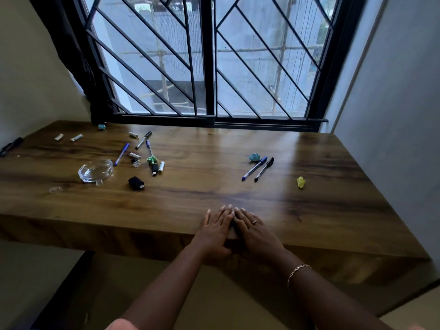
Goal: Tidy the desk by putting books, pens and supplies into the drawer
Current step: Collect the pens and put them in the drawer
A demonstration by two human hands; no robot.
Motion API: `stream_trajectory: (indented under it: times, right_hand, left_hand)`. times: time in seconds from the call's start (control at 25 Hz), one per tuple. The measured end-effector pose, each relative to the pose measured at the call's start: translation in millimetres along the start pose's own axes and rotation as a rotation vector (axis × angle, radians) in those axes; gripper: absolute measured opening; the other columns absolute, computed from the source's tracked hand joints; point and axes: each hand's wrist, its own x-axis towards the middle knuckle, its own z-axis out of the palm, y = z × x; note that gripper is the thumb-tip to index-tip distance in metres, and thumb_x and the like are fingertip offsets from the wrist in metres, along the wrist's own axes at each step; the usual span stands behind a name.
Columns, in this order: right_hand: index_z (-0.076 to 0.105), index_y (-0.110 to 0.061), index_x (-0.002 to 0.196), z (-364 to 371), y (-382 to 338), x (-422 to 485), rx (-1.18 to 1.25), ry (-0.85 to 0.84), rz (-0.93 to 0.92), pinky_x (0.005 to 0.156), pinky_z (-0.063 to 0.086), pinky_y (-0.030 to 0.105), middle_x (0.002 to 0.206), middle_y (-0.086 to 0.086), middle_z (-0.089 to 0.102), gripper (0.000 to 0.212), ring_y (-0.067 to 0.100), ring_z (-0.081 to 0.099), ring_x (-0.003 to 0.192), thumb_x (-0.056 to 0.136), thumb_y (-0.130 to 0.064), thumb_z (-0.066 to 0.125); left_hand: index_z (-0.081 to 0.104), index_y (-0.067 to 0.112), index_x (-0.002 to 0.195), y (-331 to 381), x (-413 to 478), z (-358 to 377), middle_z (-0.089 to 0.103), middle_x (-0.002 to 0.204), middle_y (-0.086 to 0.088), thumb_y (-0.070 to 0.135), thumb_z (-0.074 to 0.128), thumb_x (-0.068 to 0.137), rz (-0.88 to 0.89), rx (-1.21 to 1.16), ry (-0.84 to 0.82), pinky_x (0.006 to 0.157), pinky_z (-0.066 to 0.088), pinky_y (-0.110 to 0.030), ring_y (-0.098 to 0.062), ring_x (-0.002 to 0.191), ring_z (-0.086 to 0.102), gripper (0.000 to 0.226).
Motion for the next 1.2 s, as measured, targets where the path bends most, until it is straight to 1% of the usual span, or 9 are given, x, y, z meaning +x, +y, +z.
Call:
stream_trajectory:
  times: [0.08,0.16,0.24,0.36,0.48,0.68,0.84,0.96,1.2]
  right_hand:
    - [0.048,-0.006,0.132,-3.7,9.4,3.7,0.16,-0.019,-0.038,0.106,0.038,0.035,0.144,0.009,0.039,0.078,0.021,0.038,0.133,0.072,-0.056,0.04]
    - [0.05,-0.012,0.13,-18.7,14.6,9.8,0.523,-0.046,0.115,0.104,0.034,0.022,0.143,0.002,0.042,0.055,0.014,0.04,0.131,0.084,-0.043,0.049]
    - [0.064,-0.015,0.108,-25.6,20.5,18.6,0.785,0.102,0.302,0.083,0.044,0.016,0.114,0.003,0.065,0.022,0.013,0.06,0.102,0.09,-0.024,0.056]
    - [0.064,-0.018,0.092,-29.1,26.6,40.2,0.873,0.264,0.468,0.078,0.054,0.031,0.091,0.003,0.07,0.008,0.015,0.066,0.083,0.09,-0.019,0.058]
    - [0.064,-0.014,0.093,-28.5,40.4,70.8,0.799,0.329,0.673,0.075,0.052,0.031,0.089,0.005,0.068,0.009,0.019,0.065,0.082,0.089,-0.017,0.057]
    - [0.06,-0.016,0.087,-33.1,87.2,120.7,0.744,0.603,1.102,0.077,0.053,0.04,0.09,0.013,0.069,0.01,0.034,0.065,0.087,0.083,-0.008,0.056]
    - [0.051,-0.006,0.114,-38.2,121.4,151.0,0.612,0.43,1.236,0.083,0.043,0.034,0.115,0.019,0.059,0.032,0.035,0.055,0.107,0.082,-0.008,0.055]
    - [0.044,-0.003,0.119,-35.1,131.8,168.3,0.545,0.314,1.279,0.088,0.043,0.036,0.122,0.021,0.053,0.04,0.036,0.051,0.112,0.082,-0.012,0.057]
    - [0.038,0.002,0.12,-23.3,131.2,184.7,0.297,0.154,1.259,0.089,0.044,0.04,0.122,0.026,0.052,0.034,0.041,0.053,0.109,0.09,-0.012,0.045]
  left_hand:
    - [0.0,0.017,0.15,-6.1,3.8,-10.1,-0.012,0.158,0.003,0.035,0.057,0.084,0.005,-0.121,-0.055,0.116,-0.012,-0.038,-0.011,0.144,-0.013,0.089]
    - [0.005,0.021,0.15,-10.6,11.6,-19.9,-0.003,0.158,0.004,0.024,0.058,0.084,-0.019,-0.284,-0.109,0.117,-0.008,-0.035,-0.011,0.145,-0.006,0.085]
    - [0.01,0.02,0.149,-11.9,24.0,-29.9,0.01,0.158,0.0,0.013,0.057,0.085,-0.074,-0.528,-0.135,0.117,0.006,-0.032,-0.017,0.146,0.006,0.079]
    - [0.022,0.011,0.146,-15.8,48.5,-48.0,0.033,0.149,-0.01,0.003,0.053,0.088,-0.17,-0.907,-0.079,0.1,0.033,-0.02,-0.019,0.137,0.033,0.066]
    - [0.037,0.009,0.138,-31.5,82.1,-58.7,0.05,0.135,-0.011,0.013,0.058,0.088,-0.195,-0.855,0.004,0.093,0.042,-0.024,-0.02,0.12,0.051,0.054]
    - [0.054,0.005,0.119,-58.8,137.3,-64.8,0.062,0.116,-0.015,0.015,0.065,0.084,-0.189,-0.907,0.073,0.087,0.046,-0.027,-0.022,0.099,0.06,0.038]
    - [0.056,0.006,0.114,-72.5,164.0,-71.0,0.063,0.112,-0.015,0.017,0.066,0.084,-0.156,-0.931,0.066,0.081,0.047,-0.028,-0.017,0.089,0.057,0.033]
    - [0.057,0.006,0.112,-80.8,181.0,-72.6,0.064,0.11,-0.014,0.016,0.067,0.084,-0.131,-0.939,0.029,0.077,0.05,-0.031,-0.025,0.095,0.063,0.032]
    - [0.057,0.008,0.106,-73.8,204.0,-70.2,0.065,0.104,-0.014,0.02,0.065,0.086,-0.102,-0.885,0.007,0.066,0.051,-0.031,-0.017,0.077,0.057,0.024]
